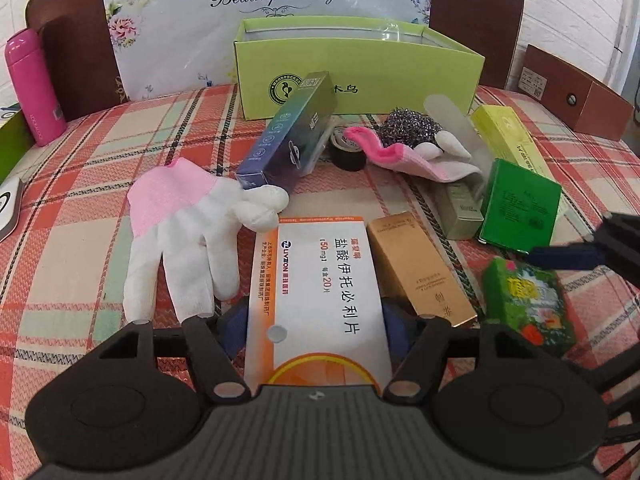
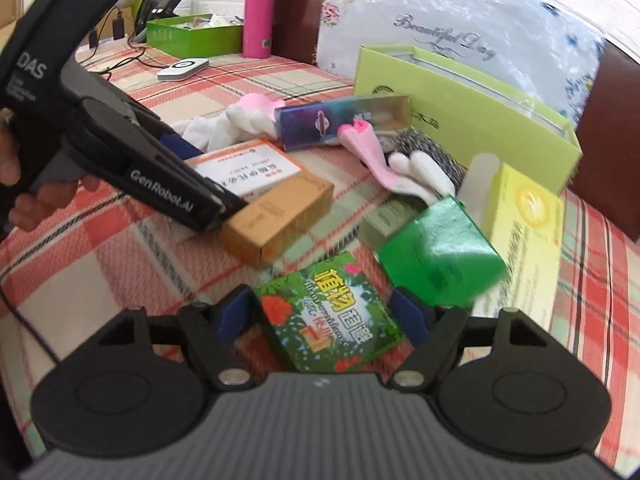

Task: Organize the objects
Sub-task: 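Grasp the white-orange medicine box with the left tool while the right tool grasps the green box, then lower both held boxes into the green box and open both tools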

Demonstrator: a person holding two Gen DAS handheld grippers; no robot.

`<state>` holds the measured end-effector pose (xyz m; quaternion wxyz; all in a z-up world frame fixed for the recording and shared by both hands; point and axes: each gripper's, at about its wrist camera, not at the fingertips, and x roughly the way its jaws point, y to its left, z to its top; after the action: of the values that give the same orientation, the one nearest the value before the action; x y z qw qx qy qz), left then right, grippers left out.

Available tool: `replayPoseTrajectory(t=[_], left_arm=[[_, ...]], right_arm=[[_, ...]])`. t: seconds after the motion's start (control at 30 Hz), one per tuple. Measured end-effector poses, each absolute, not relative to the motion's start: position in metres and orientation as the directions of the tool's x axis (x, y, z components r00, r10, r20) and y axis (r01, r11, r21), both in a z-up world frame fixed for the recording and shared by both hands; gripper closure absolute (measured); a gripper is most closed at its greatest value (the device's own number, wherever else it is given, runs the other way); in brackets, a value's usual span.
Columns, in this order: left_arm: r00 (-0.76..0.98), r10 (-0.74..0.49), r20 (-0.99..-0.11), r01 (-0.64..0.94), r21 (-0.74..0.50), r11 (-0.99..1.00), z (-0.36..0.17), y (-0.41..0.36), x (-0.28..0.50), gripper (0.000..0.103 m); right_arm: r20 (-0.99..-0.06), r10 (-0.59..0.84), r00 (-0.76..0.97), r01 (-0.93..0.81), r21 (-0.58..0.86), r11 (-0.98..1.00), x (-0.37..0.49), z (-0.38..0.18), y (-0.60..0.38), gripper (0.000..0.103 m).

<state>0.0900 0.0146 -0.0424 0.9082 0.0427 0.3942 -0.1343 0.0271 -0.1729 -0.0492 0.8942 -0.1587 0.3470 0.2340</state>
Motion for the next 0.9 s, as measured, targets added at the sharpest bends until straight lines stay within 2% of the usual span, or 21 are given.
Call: replayPoseTrajectory(t=[0.07, 0.1, 0.23, 0.4, 0.63, 0.9], left_arm=[[0.658, -0.198, -0.726, 0.266, -0.023, 0.964, -0.043, 0.011, 0.092, 0.030], [0.657, -0.194, -0.729, 0.269, -0.014, 0.963, -0.043, 0.009, 0.093, 0.034], [0.639, -0.221, -0.737, 0.282, -0.042, 0.958, -0.036, 0.013, 0.087, 0.034], [0.651, -0.270, -0.710, 0.279, -0.107, 0.954, -0.016, 0.030, 0.072, 0.034], [0.737, -0.321, -0.595, 0.330, -0.097, 0.939, 0.037, 0.029, 0.069, 0.034], [0.802, -0.399, -0.446, 0.384, -0.127, 0.914, 0.094, 0.004, 0.113, 0.034]], right_arm=[[-0.696, 0.304, 0.651, -0.525, -0.124, 0.842, 0.025, -0.050, -0.175, 0.021], [-0.701, 0.297, 0.648, -0.516, -0.118, 0.848, 0.025, -0.051, -0.176, 0.021], [-0.713, 0.294, 0.637, -0.487, -0.077, 0.870, 0.024, -0.042, -0.182, 0.032], [-0.691, 0.345, 0.636, -0.474, 0.003, 0.881, 0.018, -0.025, -0.198, 0.038], [-0.591, 0.410, 0.695, -0.448, 0.089, 0.889, 0.025, 0.015, -0.218, 0.039], [-0.448, 0.345, 0.825, -0.348, 0.079, 0.934, 0.076, 0.068, -0.238, 0.039]])
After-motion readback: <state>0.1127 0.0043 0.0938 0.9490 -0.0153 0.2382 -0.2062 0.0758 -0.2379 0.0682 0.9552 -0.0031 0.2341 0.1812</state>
